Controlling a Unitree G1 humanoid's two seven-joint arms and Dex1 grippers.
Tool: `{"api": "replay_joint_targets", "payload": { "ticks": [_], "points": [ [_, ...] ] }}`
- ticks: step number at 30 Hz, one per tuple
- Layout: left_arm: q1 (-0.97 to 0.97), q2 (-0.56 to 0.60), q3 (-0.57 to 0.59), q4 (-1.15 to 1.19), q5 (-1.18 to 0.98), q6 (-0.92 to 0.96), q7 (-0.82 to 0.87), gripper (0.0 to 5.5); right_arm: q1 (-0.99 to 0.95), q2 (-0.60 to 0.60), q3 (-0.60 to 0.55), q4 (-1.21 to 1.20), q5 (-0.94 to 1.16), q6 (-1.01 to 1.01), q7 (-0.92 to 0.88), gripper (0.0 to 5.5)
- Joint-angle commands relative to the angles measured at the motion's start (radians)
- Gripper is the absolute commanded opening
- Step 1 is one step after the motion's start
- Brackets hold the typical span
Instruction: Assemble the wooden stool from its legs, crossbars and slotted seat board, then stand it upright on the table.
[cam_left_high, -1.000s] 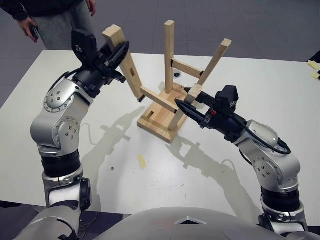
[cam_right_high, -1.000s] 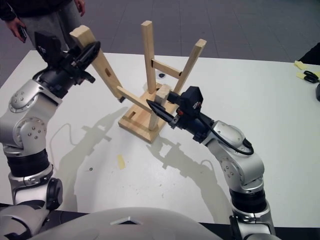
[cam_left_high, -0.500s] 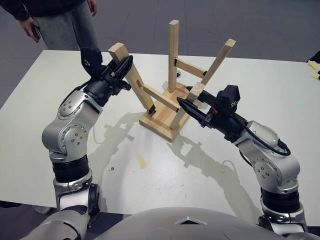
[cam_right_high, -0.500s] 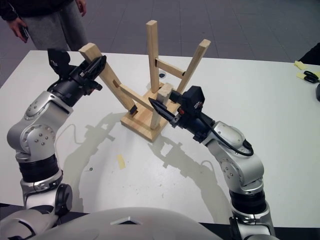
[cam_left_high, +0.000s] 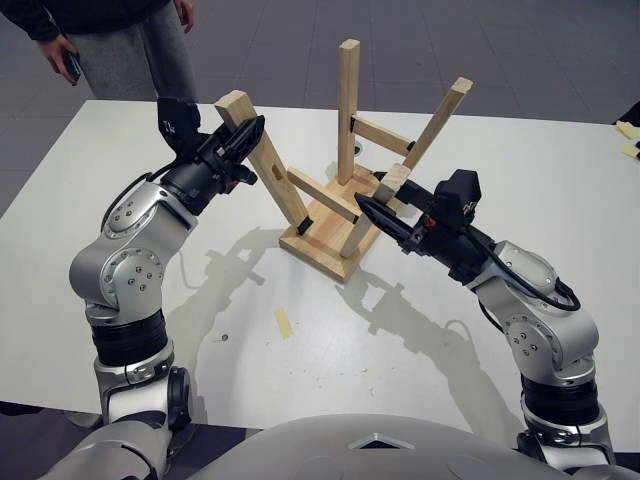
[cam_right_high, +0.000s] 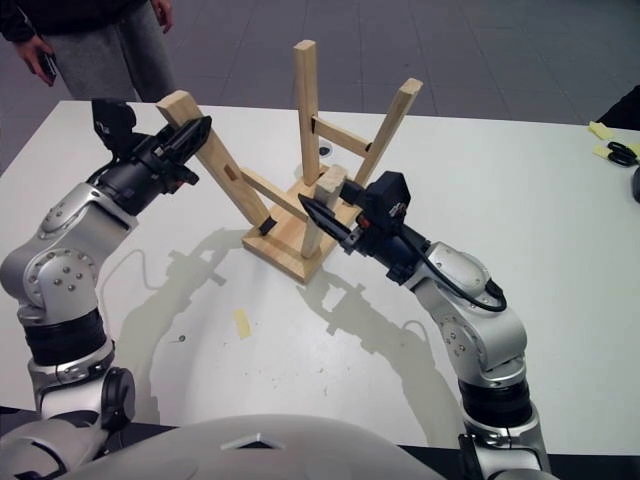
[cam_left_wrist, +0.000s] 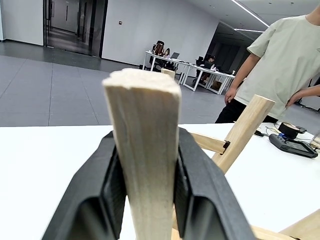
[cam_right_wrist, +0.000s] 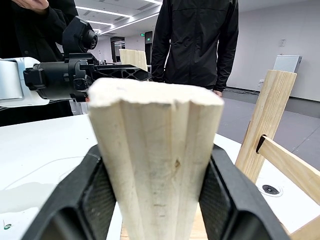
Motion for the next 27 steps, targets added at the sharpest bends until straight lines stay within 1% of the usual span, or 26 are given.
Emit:
{"api": "replay_joint_targets", "payload": {
  "ticks": [1,6,10,17,21,27],
  "points": [
    [0.02,0.0,-0.046,0.015,0.082,-0.046,0.016,1.04,0.015,-0.011,-0.008,0.015,-0.018,0.017,-0.016,2.1],
    [0.004,-0.02,-0.034,0.041,0.09,-0.079,0.03,1.04,0.013,-0.011,-0.005,0.018,-0.021,0.016,-0.014,2.1],
    [0.026,-0.002,-0.056,0.037,0.115,-0.08,0.012,1.04,0.011,-0.01,-0.004,0.021,-0.025,0.014,-0.016,2.1],
    [0.031,-0.017,-0.08,0.025,0.118,-0.078,0.019,1.04,0.034,0.0,-0.006,0.013,0.01,0.008,0.003,2.1],
    [0.027,-0.018,-0.087,0.035,0.125,-0.086,0.016,1.04,0.049,-0.034,0.002,0.004,0.04,0.018,0.061,2.1],
    [0.022,-0.018,-0.094,0.042,0.13,-0.097,0.016,1.04,0.032,-0.048,0.019,0.021,0.014,0.006,0.071,2.1]
  ]
}}
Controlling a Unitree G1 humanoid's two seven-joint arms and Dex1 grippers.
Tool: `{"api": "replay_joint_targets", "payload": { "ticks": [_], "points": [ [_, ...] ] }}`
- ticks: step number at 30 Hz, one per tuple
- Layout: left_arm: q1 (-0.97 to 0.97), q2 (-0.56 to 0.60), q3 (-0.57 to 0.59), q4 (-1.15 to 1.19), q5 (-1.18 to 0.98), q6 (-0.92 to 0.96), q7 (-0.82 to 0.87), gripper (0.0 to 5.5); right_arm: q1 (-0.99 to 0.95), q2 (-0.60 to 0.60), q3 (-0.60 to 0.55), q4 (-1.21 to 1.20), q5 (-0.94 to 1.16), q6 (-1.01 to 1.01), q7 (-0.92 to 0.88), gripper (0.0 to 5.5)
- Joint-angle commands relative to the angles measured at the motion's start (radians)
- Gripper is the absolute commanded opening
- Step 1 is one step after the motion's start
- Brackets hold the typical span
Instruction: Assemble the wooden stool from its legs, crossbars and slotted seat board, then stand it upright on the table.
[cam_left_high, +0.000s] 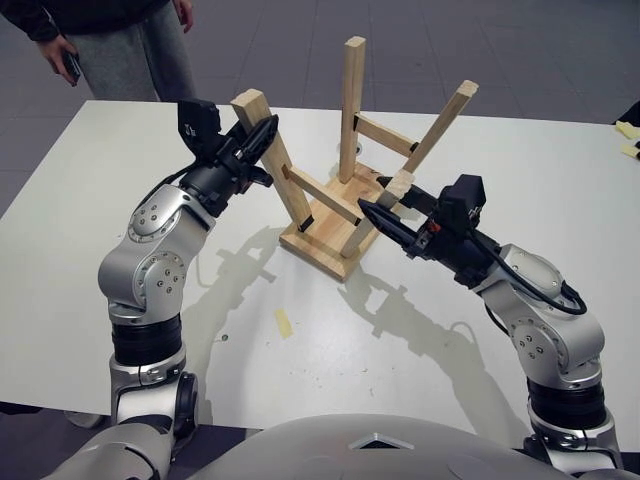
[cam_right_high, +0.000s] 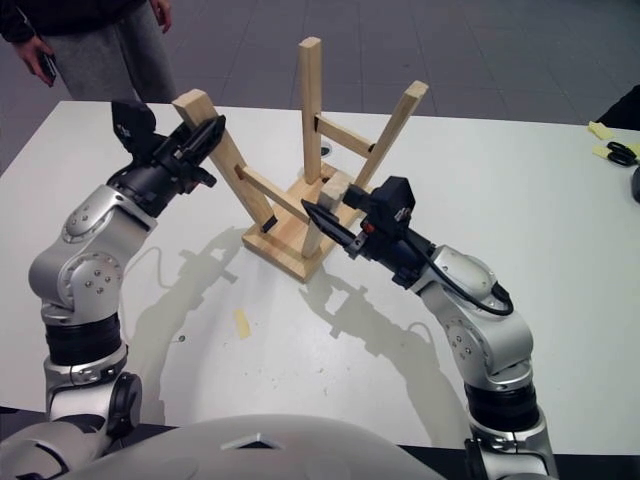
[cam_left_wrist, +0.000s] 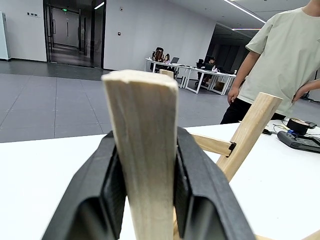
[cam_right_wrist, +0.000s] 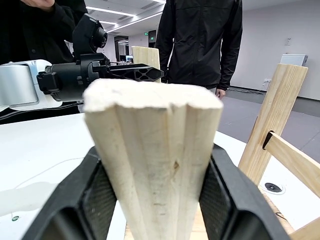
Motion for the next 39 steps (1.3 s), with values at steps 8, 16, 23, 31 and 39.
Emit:
{"api": "replay_joint_targets", "payload": {
  "ticks": [8,16,23,31,39],
  "points": [
    [0.002,0.014,-0.031,0.035,0.054,0.014,0.009,1.04,-0.005,-0.014,0.046,0.034,0.006,0.009,0.055,2.1],
    [0.0,0.03,-0.058,0.03,0.069,0.016,-0.007,1.04,-0.042,-0.049,0.088,0.061,-0.035,0.076,0.04,2.09],
    [0.005,0.018,-0.065,0.031,0.071,0.013,-0.005,1.04,-0.087,-0.076,0.085,0.052,0.042,0.228,0.021,2.07],
    [-0.007,0.032,-0.089,0.035,0.094,-0.015,-0.034,1.04,-0.257,-0.015,-0.218,0.094,0.658,0.377,-0.088,3.49],
    [-0.017,0.022,-0.142,-0.018,0.004,0.015,-0.142,1.04,-0.414,-0.096,-0.364,0.265,1.01,0.335,-0.246,4.71]
  ]
}}
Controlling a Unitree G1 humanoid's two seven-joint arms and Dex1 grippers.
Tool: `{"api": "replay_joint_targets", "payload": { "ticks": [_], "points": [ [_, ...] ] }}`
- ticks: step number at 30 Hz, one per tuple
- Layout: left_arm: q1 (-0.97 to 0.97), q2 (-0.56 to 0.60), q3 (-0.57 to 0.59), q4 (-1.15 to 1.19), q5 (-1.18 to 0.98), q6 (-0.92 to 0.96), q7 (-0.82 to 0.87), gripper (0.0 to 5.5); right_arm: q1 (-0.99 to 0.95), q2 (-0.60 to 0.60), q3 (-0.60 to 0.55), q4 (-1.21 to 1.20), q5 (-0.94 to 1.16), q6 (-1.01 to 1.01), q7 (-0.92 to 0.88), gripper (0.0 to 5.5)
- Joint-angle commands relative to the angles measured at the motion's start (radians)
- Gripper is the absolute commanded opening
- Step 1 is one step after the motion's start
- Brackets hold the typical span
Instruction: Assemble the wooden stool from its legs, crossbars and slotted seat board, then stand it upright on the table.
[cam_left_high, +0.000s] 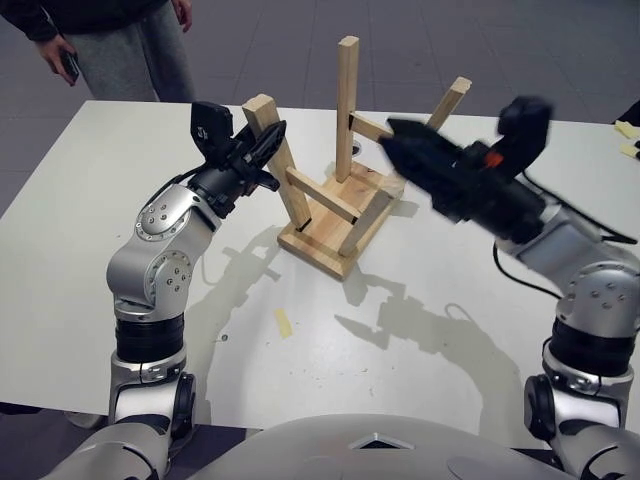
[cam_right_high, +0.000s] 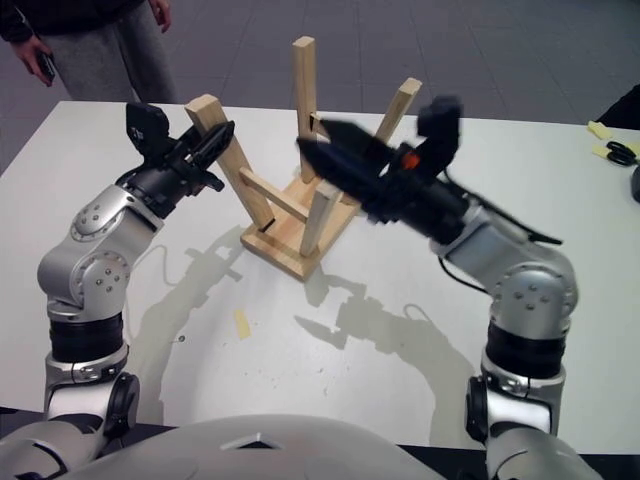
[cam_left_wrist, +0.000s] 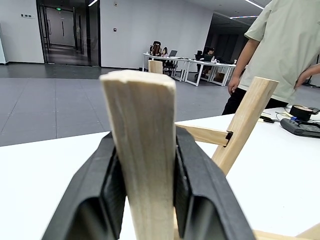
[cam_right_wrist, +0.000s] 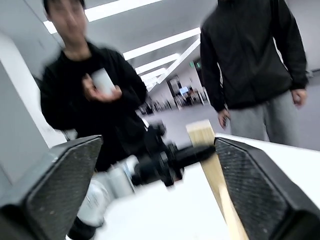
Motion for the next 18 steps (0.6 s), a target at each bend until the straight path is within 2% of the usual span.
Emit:
{"api": "replay_joint_targets", "payload": {
  "ticks": [1,4,7,9,12,18],
  "points": [
    [-0.005,0.006,-0.097,-0.044,-0.048,0.055,-0.114,1.04,-0.092,-0.065,-0.067,0.088,0.07,-0.005,-0.075,4.85],
    [-0.002,0.017,-0.146,-0.051,-0.053,0.069,-0.168,1.04,-0.101,-0.081,-0.061,0.135,0.03,-0.009,-0.087,5.38],
    [-0.011,0.029,-0.176,-0.046,-0.051,0.069,-0.2,1.04,-0.078,-0.097,-0.034,0.133,-0.023,0.009,-0.05,5.4],
    [-0.011,0.028,-0.183,-0.044,-0.042,0.064,-0.203,1.04,-0.038,-0.134,0.041,0.079,-0.133,0.023,0.011,5.4],
    [0.0,0.019,-0.185,-0.051,-0.033,0.057,-0.19,1.04,0.038,-0.223,0.22,-0.012,-0.397,-0.012,0.143,5.4],
    [0.009,0.015,-0.192,-0.061,-0.027,0.052,-0.174,1.04,0.09,-0.191,0.328,0.061,-0.639,-0.11,0.244,5.4]
  ]
}}
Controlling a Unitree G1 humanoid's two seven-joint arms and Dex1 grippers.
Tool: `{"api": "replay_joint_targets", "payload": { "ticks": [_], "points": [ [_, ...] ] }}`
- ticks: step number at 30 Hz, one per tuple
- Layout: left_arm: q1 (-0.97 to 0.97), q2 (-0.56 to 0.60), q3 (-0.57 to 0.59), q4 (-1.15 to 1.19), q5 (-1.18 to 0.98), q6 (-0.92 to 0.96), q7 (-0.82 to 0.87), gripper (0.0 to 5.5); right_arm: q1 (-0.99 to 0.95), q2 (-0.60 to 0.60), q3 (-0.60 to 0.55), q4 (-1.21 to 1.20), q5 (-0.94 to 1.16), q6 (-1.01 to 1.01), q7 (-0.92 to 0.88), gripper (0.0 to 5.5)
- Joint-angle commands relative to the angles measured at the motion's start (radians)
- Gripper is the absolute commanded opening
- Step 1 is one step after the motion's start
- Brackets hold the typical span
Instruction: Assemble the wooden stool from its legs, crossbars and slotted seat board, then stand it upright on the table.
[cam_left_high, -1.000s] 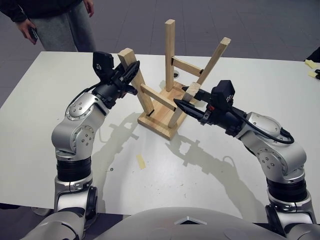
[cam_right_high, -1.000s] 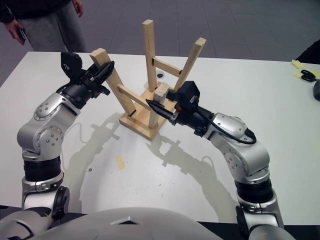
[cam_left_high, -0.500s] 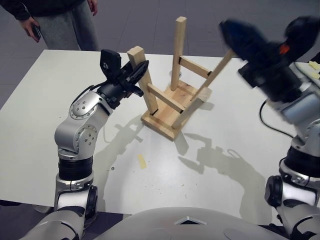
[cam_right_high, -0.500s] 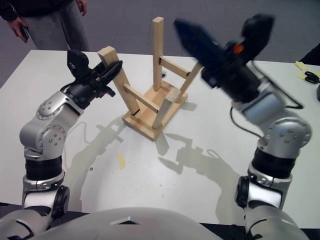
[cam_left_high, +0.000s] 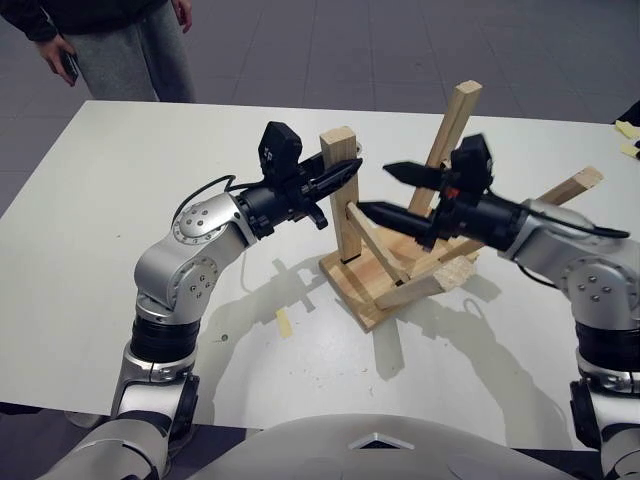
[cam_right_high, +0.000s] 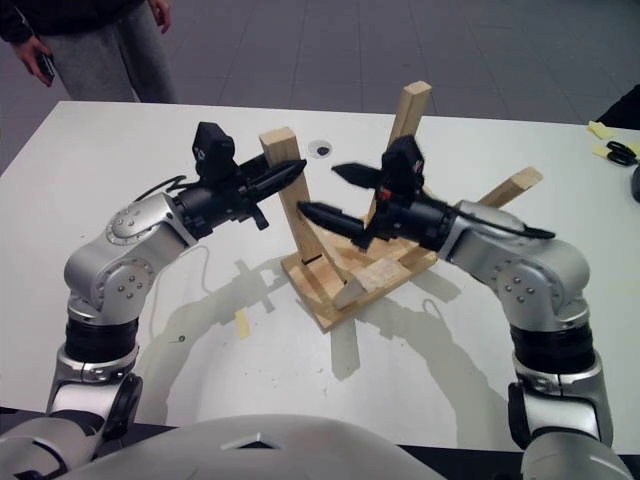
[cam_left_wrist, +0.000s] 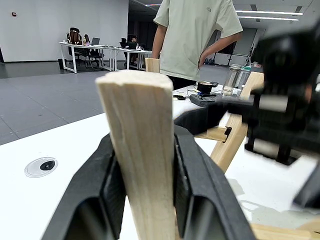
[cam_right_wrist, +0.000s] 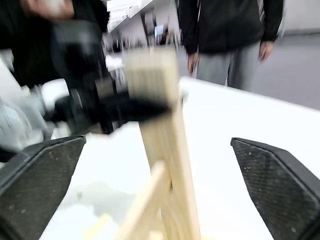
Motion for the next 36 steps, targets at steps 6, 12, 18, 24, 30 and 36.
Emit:
{"api": "replay_joint_targets", "payload": {
  "ticks": [6,12,18,24,30,36],
  "points": [
    [0.018,0.009,-0.022,-0.015,0.035,0.02,0.022,1.04,0.088,0.057,0.134,0.182,-0.31,-0.129,0.048,5.4],
    [0.024,0.02,-0.043,-0.027,0.054,0.017,0.015,1.04,0.159,0.031,0.209,0.152,-0.399,-0.124,0.042,5.4],
    [0.077,0.057,-0.102,-0.067,0.106,0.004,0.0,1.04,0.113,0.132,0.065,0.121,-0.28,-0.162,-0.003,5.4],
    [0.168,0.086,-0.154,-0.039,0.258,-0.104,0.064,1.07,-0.101,0.192,-0.24,0.076,0.089,-0.083,-0.126,5.4],
    [0.189,0.112,-0.214,-0.009,0.37,-0.196,0.105,1.13,-0.258,0.175,-0.381,0.069,0.332,-0.056,-0.276,5.4],
    [0.281,0.15,-0.281,-0.032,0.409,-0.225,0.135,1.13,-0.277,0.173,-0.381,0.067,0.299,-0.082,-0.344,5.4]
  ]
}}
